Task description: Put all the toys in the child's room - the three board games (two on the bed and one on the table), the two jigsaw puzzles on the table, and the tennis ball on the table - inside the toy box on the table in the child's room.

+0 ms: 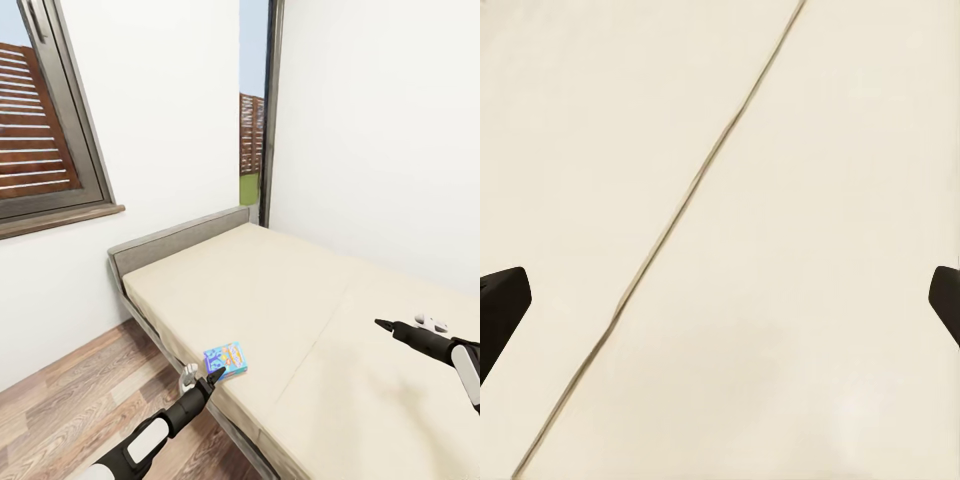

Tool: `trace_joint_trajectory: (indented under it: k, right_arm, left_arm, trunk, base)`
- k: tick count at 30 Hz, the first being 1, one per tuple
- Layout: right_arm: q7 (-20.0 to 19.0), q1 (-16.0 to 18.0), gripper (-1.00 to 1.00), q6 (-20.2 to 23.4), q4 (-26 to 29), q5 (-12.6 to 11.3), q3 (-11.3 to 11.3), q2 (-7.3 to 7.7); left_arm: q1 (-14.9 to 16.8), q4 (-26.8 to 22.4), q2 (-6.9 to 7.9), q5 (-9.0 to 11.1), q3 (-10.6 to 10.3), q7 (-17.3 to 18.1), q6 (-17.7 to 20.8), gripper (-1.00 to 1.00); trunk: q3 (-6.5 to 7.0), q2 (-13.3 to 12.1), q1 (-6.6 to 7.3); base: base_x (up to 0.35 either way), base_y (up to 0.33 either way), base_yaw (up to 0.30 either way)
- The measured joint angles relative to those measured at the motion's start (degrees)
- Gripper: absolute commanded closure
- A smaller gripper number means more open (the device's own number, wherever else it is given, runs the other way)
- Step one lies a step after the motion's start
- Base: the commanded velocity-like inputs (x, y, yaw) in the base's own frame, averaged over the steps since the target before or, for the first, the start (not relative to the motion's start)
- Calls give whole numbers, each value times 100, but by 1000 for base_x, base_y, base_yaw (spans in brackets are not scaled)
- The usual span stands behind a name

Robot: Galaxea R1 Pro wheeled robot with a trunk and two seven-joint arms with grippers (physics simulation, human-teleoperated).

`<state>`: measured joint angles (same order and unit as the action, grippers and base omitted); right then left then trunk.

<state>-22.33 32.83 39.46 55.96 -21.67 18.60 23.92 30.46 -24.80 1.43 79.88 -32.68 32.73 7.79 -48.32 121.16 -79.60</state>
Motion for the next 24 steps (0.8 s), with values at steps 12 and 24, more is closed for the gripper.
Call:
trace_joint_trajectory:
  k: [12, 24]
  right_arm:
    - [0, 0, -100, 0, 0, -2, 0, 0]
    - [0, 0, -100, 0, 0, 1, 0, 0]
  left_arm:
    - [0, -72, 2, 2, 12, 0, 1, -100]
    - [0, -84, 2, 3, 257, 1, -6, -100]
  trunk:
    - [0, 0, 0]
    - [0, 0, 0]
  base:
    - [0, 0, -13]
    - [0, 0, -2]
